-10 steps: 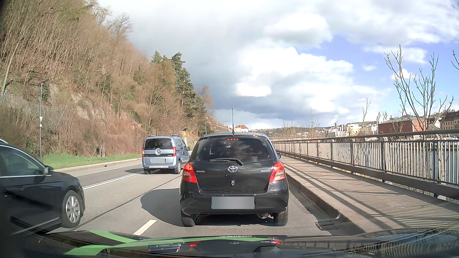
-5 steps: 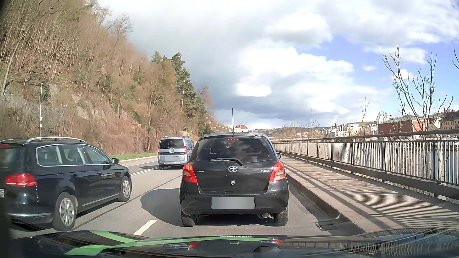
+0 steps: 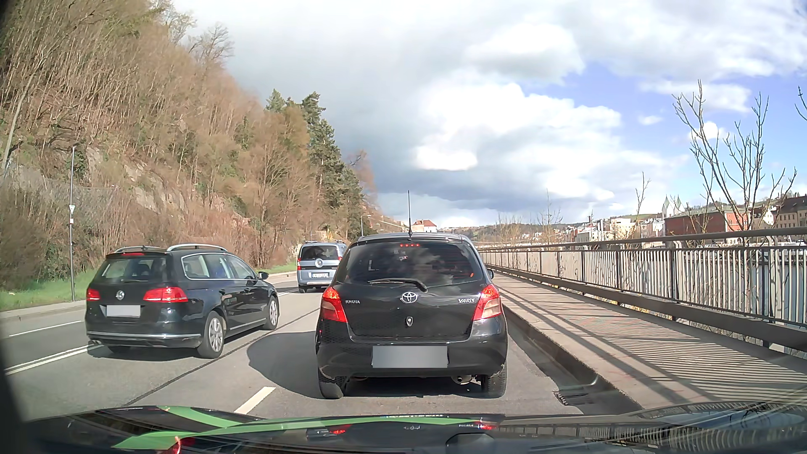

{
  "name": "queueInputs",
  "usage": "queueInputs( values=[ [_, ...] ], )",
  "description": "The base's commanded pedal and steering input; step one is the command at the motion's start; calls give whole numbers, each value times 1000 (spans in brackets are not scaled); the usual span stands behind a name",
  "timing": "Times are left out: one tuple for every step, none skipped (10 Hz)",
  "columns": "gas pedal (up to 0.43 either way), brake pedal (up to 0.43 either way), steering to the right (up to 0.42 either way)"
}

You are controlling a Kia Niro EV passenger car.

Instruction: Follow the waypoints while adhering to traffic rules and regulations

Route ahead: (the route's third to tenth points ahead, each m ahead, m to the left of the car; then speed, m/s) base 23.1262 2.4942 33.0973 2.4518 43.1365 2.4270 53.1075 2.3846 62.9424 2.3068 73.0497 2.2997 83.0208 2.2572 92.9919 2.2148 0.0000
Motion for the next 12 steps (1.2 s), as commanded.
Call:
queueInputs(
  values=[
    [0, 280, -6],
    [0, 280, -6],
    [0, 274, -7],
    [0, 274, -7],
    [0, 280, -6],
    [0, 274, -6],
    [0, 250, -7],
    [0, 207, -7],
    [0, 183, -7],
    [0, 152, -7],
    [0, 116, -6],
    [0, 67, -6]
  ],
)
